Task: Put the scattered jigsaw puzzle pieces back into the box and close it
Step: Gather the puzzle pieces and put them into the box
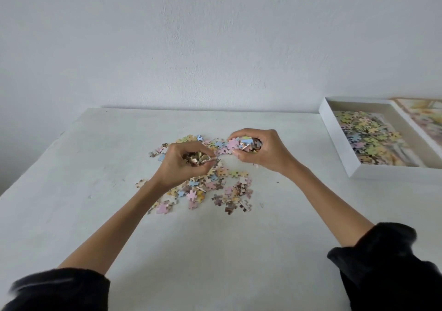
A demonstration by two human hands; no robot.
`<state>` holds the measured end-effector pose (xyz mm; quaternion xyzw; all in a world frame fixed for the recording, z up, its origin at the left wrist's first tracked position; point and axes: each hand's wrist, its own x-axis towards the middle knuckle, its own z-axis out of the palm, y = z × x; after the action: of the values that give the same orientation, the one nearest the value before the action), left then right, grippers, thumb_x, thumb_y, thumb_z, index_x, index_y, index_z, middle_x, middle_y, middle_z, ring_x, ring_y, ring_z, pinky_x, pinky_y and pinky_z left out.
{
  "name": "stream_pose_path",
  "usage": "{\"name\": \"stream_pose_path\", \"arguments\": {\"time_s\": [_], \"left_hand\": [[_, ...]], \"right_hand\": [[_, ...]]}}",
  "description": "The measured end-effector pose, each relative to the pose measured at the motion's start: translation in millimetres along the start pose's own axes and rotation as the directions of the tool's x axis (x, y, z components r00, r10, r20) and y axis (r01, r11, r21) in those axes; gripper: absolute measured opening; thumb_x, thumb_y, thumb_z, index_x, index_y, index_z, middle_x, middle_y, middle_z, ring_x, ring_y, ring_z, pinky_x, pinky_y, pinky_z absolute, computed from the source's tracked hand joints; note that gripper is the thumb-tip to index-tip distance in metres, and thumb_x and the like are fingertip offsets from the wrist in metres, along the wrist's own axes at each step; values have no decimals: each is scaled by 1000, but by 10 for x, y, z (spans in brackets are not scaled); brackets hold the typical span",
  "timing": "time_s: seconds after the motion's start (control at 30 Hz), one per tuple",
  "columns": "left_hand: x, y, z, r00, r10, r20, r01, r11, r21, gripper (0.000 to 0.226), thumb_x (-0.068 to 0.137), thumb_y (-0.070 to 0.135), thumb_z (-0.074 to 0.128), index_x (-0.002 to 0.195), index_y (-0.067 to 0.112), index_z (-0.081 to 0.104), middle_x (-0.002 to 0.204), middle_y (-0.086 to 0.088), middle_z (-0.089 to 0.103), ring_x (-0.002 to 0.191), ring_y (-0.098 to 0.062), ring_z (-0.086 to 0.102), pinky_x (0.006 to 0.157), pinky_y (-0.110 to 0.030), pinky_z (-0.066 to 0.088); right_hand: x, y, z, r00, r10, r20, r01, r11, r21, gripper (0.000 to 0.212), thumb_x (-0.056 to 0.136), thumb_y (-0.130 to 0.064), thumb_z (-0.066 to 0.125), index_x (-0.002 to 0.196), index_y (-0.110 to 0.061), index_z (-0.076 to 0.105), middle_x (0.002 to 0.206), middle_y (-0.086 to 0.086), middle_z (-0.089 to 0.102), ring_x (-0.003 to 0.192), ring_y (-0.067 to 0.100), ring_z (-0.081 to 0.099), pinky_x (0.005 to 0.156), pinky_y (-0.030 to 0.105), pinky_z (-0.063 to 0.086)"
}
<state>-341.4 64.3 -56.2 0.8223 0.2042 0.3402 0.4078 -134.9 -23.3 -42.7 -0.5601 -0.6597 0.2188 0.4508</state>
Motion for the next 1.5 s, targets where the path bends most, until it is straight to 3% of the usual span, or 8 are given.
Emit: {"name": "stream_pose_path", "arguments": {"time_s": [0.23, 0.4, 0.57, 0.77, 0.93, 1.07, 1.27, 1.5], "left_hand": [[438, 424, 577, 996, 58, 69, -56, 998, -28, 12, 73, 6, 75, 77, 16, 70, 70, 14, 67, 57, -2, 57, 54, -12, 40], [811, 729, 1148, 988, 121, 96, -116, 992, -56, 5, 71, 21, 73, 72, 25, 71, 73, 0, 67, 54, -20, 55, 50, -21, 40], [1191, 944, 1792, 978, 136, 156, -118, 986, -121, 8, 74, 5, 73, 73, 13, 70, 65, -7, 64, 48, -14, 58, 50, -23, 44], [1653, 1024, 2605, 959, 186, 214, -175, 982, -67, 12, 72, 11, 74, 78, 20, 71, 67, 18, 65, 55, -8, 53, 54, -13, 39], [1909, 1020, 3155, 935, 222, 275, -217, 975, -51, 10, 72, 6, 74, 81, 7, 73, 74, 11, 66, 68, 1, 61, 65, -13, 46], [2053, 925, 3421, 901, 227, 370, -255, 967, 27, 12, 74, 15, 73, 85, 14, 74, 80, 1, 71, 70, -11, 64, 67, -32, 53], [2142, 781, 3567, 795, 136, 591, -405, 845, 349, 28, 78, 47, 65, 98, 28, 69, 101, 2, 61, 82, -13, 59, 63, -33, 48], [2133, 774, 3526, 777, 233, 585, -506, 784, 360, 38, 83, 52, 48, 98, 25, 69, 107, 2, 62, 88, -14, 60, 69, -36, 51]], "right_hand": [[-160, 80, -744, 995, 39, -90, -43, 998, -41, 19, 78, -13, 70, 97, -13, 69, 89, -7, 68, 54, 2, 49, 53, 12, 40], [-300, 269, -1394, 985, 33, -168, -50, 994, -101, 17, 79, -13, 70, 96, -11, 69, 91, 5, 70, 67, 9, 60, 57, 17, 48], [-434, 574, -2074, 974, 37, -223, -80, 980, -184, 20, 79, -19, 70, 98, -13, 70, 97, 4, 72, 88, 25, 66, 80, 37, 53], [-547, 992, -2769, 966, 75, -249, -139, 958, -251, 23, 78, -19, 71, 100, -11, 69, 98, -1, 70, 76, -13, 58, 70, 5, 42], [-575, 1461, -3093, 960, 164, -227, -216, 948, -232, 21, 77, -24, 72, 98, -20, 68, 100, -3, 69, 81, -11, 59, 75, 7, 43], [-550, 1725, -3158, 959, 203, -198, -254, 926, -280, 23, 78, -20, 71, 100, -13, 69, 102, -3, 68, 92, 0, 56, 77, -4, 33], [-548, 2019, -3175, 955, 253, -158, -293, 891, -347, 28, 78, -34, 69, 104, -25, 66, 101, -7, 66, 94, 9, 59, 82, 31, 47], [-575, 2074, -3200, 957, 241, -162, -284, 895, -344, 34, 76, -30, 72, 108, -23, 64, 105, 0, 66, 98, 9, 58, 87, 24, 41]]}}
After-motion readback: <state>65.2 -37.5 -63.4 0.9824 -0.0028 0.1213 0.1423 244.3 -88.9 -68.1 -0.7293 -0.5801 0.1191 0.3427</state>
